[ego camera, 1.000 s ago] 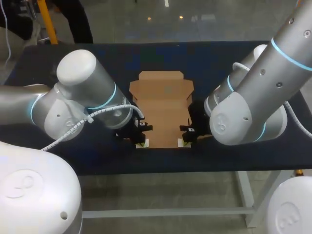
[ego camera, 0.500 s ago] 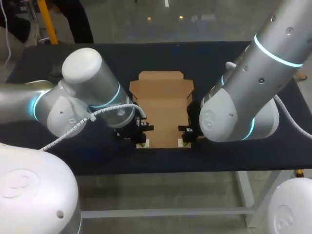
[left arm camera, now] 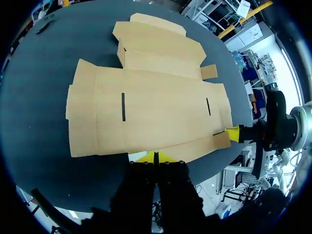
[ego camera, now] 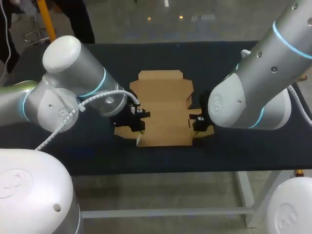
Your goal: Assemble the packaging by folding the flat box into shape, placing the metal phone stand inside, and closing the box properly
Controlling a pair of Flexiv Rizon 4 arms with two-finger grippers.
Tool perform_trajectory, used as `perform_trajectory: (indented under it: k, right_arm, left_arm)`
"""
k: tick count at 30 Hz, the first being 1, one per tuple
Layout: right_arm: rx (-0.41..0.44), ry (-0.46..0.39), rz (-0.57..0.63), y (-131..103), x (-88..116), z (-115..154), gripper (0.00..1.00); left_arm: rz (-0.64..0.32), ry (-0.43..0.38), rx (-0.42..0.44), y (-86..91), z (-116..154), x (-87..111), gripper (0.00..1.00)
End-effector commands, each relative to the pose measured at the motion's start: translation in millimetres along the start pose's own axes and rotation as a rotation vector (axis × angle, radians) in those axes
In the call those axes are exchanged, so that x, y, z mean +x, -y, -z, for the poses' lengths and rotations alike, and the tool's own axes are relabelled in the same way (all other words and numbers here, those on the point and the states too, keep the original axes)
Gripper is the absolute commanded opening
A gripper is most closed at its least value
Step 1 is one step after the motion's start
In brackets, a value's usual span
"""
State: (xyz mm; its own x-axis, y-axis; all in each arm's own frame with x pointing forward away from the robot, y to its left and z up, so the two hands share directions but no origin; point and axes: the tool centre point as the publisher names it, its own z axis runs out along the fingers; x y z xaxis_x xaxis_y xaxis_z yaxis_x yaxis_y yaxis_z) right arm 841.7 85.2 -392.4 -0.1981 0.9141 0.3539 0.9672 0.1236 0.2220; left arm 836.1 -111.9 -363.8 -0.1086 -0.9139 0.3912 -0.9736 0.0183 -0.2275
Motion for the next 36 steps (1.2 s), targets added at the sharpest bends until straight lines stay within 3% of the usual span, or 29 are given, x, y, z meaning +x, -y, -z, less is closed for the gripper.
perform_trajectory:
  k: [1, 7, 10, 12, 15, 17, 18, 19, 20, 32, 36]
  right_arm:
    - [0.027, -0.314, -0.005, -10, -13, 35, 0.00]
    - [0.018, -0.388, -0.017, -25, -24, 52, 0.00]
    - [0.008, -0.408, -0.027, -34, -29, 61, 0.02]
    - [-0.002, -0.410, -0.034, -40, -32, 66, 0.13]
    - [-0.006, -0.431, -0.044, -47, -38, 73, 0.35]
    - [-0.002, -0.458, -0.048, -53, -43, 78, 0.47]
    - [-0.006, -0.457, -0.054, -56, -45, 80, 0.59]
    - [-0.007, -0.458, -0.056, -58, -47, 82, 0.89]
    - [-0.005, -0.475, -0.057, -61, -49, 84, 1.00]
    - [-0.040, -0.524, -0.125, -87, -68, 110, 1.00]
    - [-0.040, -0.524, -0.125, -87, -68, 110, 1.00]
  left_arm:
    - [-0.008, -0.022, -0.003, 5.4, 20, -4.4, 0.00]
    - [-0.019, -0.063, -0.002, 22.2, 33, -4.3, 0.00]
    - [-0.022, -0.083, -0.003, 31.0, 39, -5.6, 0.13]
    - [-0.023, -0.091, -0.002, 37.0, 43, -6.8, 0.24]
    - [-0.025, -0.098, -0.001, 45.1, 48, -8.4, 0.47]
    - [-0.027, -0.101, 0.001, 49.8, 52, -9.5, 0.82]
    - [-0.027, -0.103, 0.002, 52.4, 53, -10.1, 0.99]
    - [-0.027, -0.104, 0.003, 54.7, 55, -10.7, 1.00]
    - [-0.030, -0.109, 0.002, 57.3, 57, -11.3, 1.00]
    - [-0.079, -0.108, -0.063, 89.8, 90, -17.9, 1.00]
    - [-0.079, -0.108, -0.063, 89.8, 90, -17.9, 1.00]
